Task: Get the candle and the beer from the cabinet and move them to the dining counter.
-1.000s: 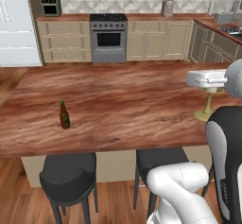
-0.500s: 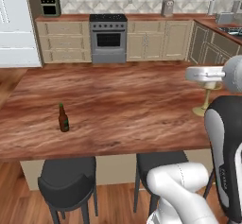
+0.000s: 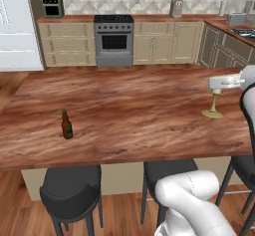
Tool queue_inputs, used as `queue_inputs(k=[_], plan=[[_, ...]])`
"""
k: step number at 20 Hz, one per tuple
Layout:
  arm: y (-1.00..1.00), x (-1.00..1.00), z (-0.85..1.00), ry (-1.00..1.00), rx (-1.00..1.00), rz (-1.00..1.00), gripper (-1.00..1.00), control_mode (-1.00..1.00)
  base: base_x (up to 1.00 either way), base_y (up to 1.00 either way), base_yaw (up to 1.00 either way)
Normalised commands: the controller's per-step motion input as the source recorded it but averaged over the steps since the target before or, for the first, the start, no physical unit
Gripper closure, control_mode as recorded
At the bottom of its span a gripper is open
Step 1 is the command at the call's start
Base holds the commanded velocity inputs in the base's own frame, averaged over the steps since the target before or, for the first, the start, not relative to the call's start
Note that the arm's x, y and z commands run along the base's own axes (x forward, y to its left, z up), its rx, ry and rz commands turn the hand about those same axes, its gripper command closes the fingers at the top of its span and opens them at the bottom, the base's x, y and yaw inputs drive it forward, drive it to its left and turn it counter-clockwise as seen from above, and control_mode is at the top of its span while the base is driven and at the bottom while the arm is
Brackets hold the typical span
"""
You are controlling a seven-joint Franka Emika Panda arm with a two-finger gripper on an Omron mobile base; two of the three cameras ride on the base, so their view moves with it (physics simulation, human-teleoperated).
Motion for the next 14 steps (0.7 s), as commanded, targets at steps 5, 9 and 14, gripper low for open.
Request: queue_inputs(k=[5, 9, 14], plan=[[-0.22, 0.85, -0.63, 0.05, 0.0, 0.4, 1.0, -1.0, 0.0, 0.0, 0.0], [-0.04, 0.67, -0.54, 0.01, 0.0, 0.28, 1.0, -1.0, 0.0, 0.0, 0.0], [-0.19, 0.27, -0.43, -0.03, 0.0, 0.22, 1.0, -1.0, 0.0, 0.0, 0.0]])
